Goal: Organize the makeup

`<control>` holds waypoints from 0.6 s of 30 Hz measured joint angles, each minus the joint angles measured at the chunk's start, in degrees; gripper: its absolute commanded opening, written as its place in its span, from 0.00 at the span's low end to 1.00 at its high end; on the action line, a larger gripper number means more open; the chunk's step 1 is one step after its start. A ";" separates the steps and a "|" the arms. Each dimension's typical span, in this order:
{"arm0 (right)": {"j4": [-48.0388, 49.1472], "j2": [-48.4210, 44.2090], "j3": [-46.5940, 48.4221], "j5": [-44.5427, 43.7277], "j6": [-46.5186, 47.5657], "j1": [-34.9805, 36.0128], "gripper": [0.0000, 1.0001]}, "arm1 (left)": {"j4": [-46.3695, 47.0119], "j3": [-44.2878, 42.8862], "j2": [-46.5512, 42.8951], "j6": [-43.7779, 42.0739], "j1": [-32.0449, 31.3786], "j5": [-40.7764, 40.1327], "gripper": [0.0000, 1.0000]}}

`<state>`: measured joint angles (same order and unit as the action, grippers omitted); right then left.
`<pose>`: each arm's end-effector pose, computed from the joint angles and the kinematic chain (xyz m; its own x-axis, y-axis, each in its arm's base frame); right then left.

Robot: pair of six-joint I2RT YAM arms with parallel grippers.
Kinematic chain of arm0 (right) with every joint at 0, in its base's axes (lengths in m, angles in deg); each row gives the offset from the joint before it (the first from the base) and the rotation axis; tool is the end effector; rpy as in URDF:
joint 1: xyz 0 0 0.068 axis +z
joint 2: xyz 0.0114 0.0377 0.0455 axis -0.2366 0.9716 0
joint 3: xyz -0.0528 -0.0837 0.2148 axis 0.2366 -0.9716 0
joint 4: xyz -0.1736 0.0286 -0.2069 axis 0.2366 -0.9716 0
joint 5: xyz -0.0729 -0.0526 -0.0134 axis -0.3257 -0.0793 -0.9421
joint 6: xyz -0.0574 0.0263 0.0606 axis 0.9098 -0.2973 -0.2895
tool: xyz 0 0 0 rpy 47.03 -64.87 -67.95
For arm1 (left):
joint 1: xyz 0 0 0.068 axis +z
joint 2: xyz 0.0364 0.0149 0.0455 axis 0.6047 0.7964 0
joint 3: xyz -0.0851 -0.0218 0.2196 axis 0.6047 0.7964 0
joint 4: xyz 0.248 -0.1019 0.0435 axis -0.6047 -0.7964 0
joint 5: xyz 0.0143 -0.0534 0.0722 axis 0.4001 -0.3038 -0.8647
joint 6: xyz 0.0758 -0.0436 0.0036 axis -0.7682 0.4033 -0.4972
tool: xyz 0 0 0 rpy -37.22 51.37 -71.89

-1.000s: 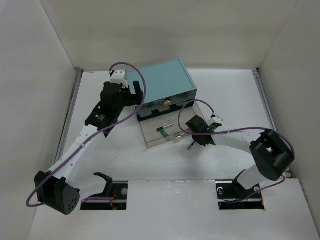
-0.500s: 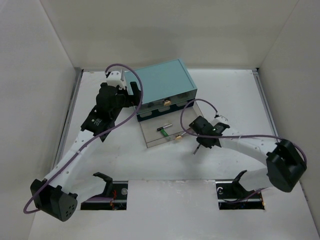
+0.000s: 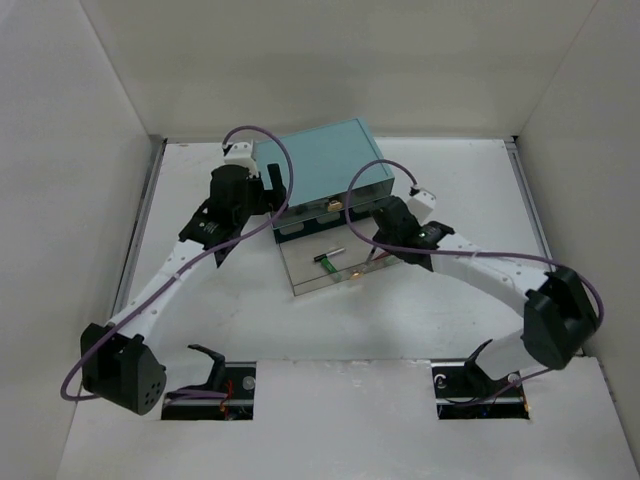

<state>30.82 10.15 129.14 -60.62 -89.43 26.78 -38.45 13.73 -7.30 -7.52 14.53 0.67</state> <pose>0.2828 0.1899 0.1886 -0.5586 0.5090 -0.6549 0.3503 0.8605 0.3700 0.3235 -0.1241 0.3002 -0.2899 -0.1299 -0.9482 0.2024 0.9600 -0.1934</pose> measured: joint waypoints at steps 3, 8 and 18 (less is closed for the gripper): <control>4.46 5.88 0.50 1.75 0.42 -0.46 0.17 | -0.96 -1.14 2.23 1.73 1.55 -0.02 0.96; 7.61 9.55 1.90 2.95 1.64 -0.55 0.52 | -1.75 -4.04 6.80 4.92 4.15 0.02 0.93; 10.29 1.99 -0.61 3.17 6.58 -0.55 0.82 | -1.62 -8.98 16.87 14.27 9.70 0.79 0.68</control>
<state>41.11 12.14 128.53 -57.45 -82.85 26.24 -40.06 4.75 9.58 6.75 24.24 1.45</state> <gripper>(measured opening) 0.766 0.712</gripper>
